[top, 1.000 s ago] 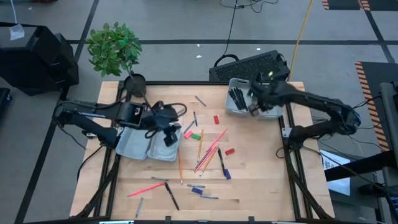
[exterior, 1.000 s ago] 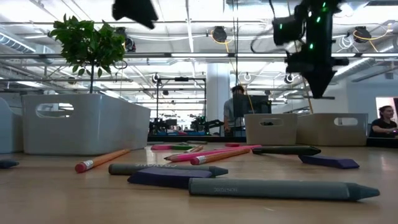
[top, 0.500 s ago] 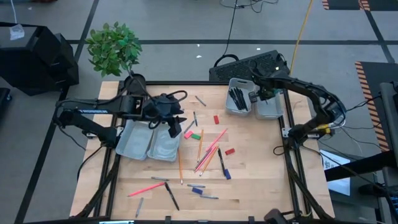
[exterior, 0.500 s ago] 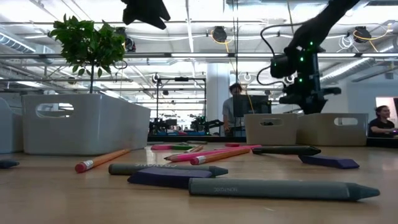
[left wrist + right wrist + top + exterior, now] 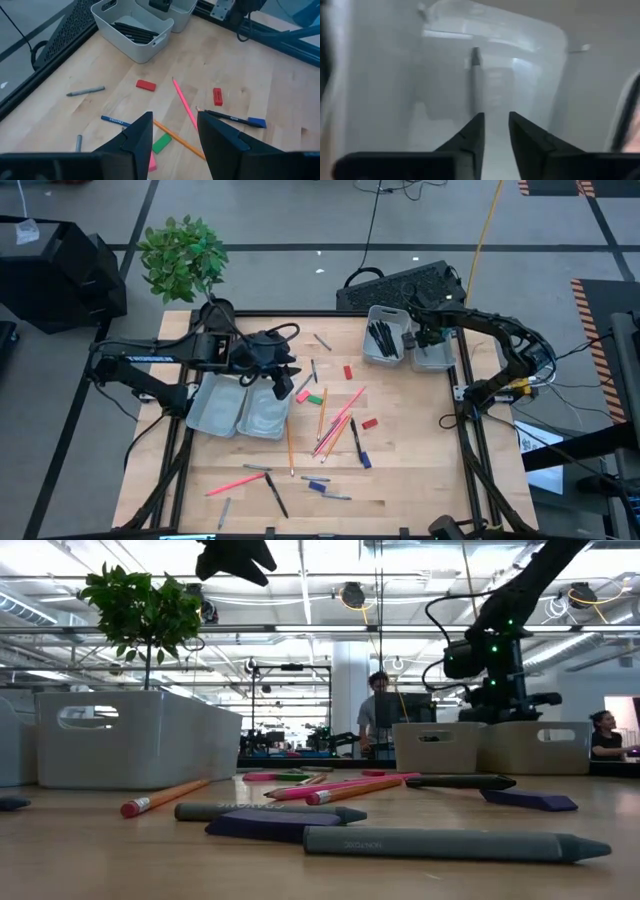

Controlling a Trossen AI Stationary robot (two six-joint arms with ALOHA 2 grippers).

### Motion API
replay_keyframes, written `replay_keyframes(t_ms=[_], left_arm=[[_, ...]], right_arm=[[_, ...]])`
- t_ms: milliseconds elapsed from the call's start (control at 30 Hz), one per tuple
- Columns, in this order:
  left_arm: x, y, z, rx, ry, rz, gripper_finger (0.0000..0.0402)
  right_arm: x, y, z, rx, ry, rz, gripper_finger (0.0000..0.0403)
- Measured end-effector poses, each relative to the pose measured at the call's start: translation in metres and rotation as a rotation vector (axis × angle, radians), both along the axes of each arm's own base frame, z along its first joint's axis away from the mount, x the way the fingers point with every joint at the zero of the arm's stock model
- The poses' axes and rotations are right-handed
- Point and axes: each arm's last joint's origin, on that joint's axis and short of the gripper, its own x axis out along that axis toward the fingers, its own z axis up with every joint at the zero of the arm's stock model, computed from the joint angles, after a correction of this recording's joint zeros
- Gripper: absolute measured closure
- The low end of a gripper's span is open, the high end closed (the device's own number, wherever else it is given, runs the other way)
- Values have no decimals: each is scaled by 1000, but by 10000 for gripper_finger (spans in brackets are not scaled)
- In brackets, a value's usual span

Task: Sort crayons/erasers/pens/pencils in bins
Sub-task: Put the gray crayon into the top right gray bin

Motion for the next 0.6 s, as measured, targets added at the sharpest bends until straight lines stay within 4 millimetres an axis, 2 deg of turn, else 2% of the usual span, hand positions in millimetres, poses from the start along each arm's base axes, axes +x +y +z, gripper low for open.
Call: replay_keyframes(t_ms=[133, 267, 467, 600], left_arm=[[0, -2, 0, 0, 1, -5, 245], [0, -7, 0, -3, -1, -17, 245], [0, -15, 0, -11, 1, -61, 245], [0, -22, 0, -4, 1, -94, 245]], right_arm=[[1, 5, 8, -6, -25, 36, 282], [5, 23, 33, -81, -77, 92, 280], [24, 76, 81, -233, -276, 208, 297], [48, 122, 113, -280, -397, 339, 314]])
